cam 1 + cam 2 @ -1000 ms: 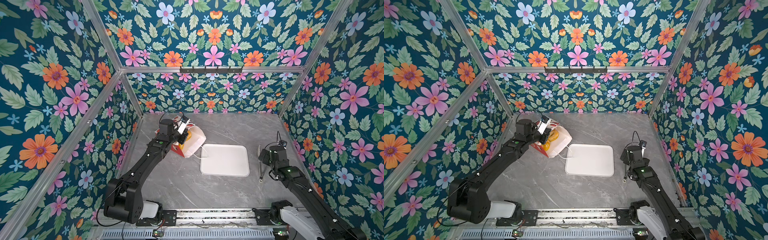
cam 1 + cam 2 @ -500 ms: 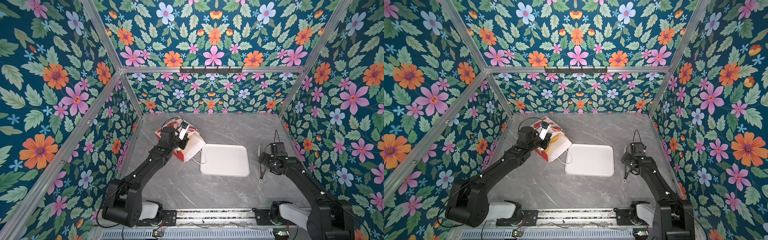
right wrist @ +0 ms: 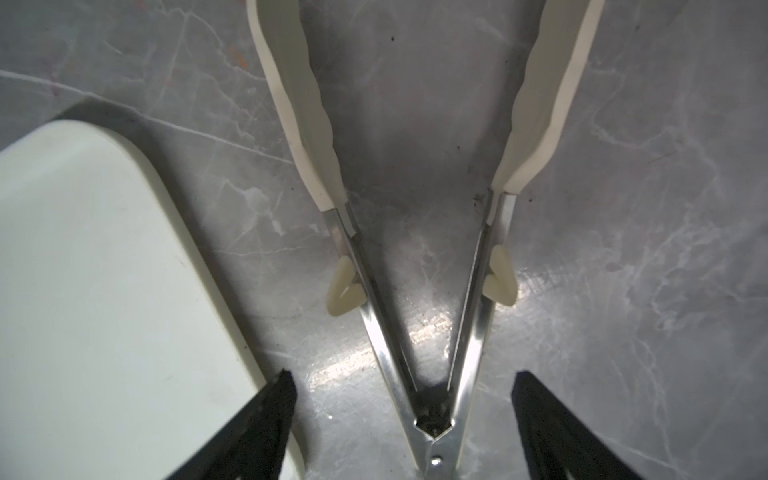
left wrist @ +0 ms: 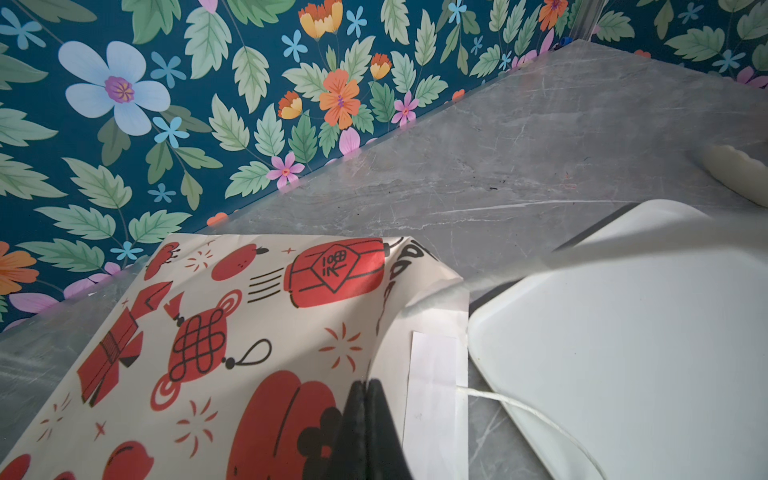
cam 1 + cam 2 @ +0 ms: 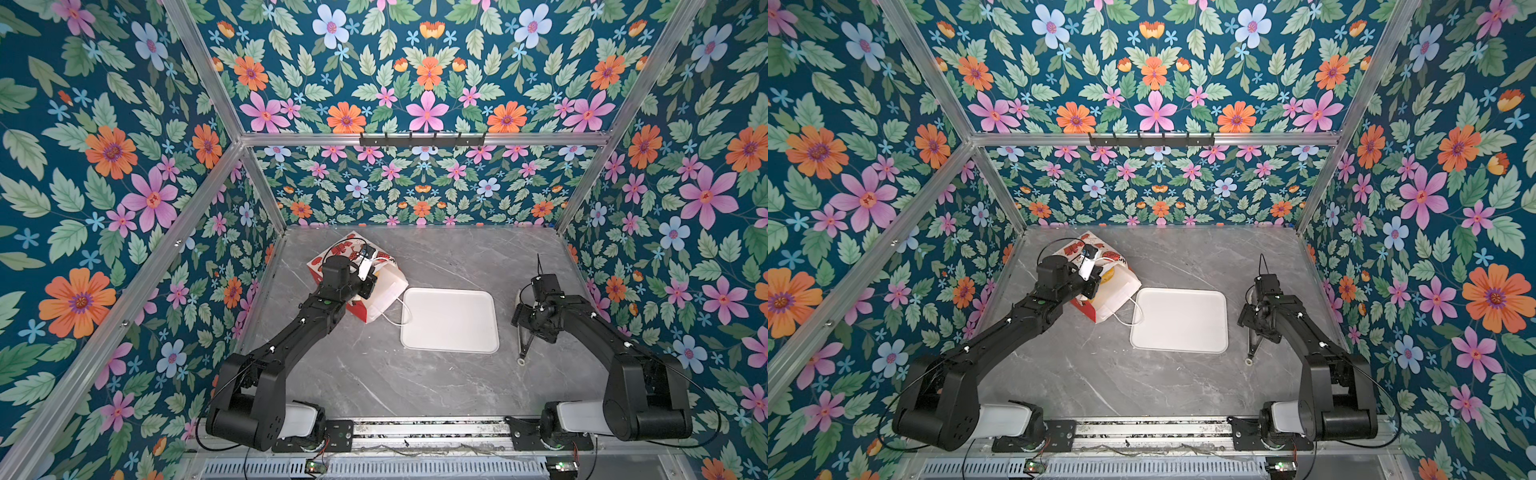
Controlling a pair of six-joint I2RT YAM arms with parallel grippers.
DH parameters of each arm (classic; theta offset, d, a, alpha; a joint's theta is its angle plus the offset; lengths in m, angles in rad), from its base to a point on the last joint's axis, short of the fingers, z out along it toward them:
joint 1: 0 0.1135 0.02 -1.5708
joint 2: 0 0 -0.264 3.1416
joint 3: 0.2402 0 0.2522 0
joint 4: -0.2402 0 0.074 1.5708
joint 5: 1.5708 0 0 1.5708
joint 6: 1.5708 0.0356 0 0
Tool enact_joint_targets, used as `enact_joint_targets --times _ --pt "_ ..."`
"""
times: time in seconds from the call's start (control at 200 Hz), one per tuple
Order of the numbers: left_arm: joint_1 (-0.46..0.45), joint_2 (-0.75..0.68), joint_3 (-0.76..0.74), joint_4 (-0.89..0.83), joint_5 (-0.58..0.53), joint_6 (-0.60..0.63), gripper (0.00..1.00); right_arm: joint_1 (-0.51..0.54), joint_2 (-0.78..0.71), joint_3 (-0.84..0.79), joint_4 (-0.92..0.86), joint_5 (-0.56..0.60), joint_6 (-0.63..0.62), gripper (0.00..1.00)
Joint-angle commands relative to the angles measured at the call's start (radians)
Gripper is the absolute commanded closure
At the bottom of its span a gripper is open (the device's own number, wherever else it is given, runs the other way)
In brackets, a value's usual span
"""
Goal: Take the fake bread out of the paper bag
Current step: 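Grasp the metal tongs with the right gripper and lift them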
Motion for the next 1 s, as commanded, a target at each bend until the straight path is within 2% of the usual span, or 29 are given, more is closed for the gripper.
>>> enact_joint_targets --times 0.0,0.565,0.745,0.82,0.995 --pt "0.003 -0.010 0.000 0.023 -0.012 0.011 1.00 0.001 0.023 0.001 -0.056 -0.020 -0.009 0.16" --pt "0.003 -0.052 -0.015 0.032 0.006 0.018 1.00 -0.020 0.117 0.014 -0.080 -0.051 0.029 0.17" --pt "0.003 -0.066 -0.018 0.034 0.010 0.017 1.00 -0.046 0.149 0.019 -0.071 -0.094 0.016 0.18" --pt "0.002 -0.070 -0.020 0.036 0.011 0.017 1.00 -0.046 0.166 0.026 -0.072 -0.105 0.011 0.21" --pt "0.004 -0.077 -0.022 0.034 0.009 0.017 1.00 -0.061 0.184 0.029 -0.069 -0.119 0.007 0.39"
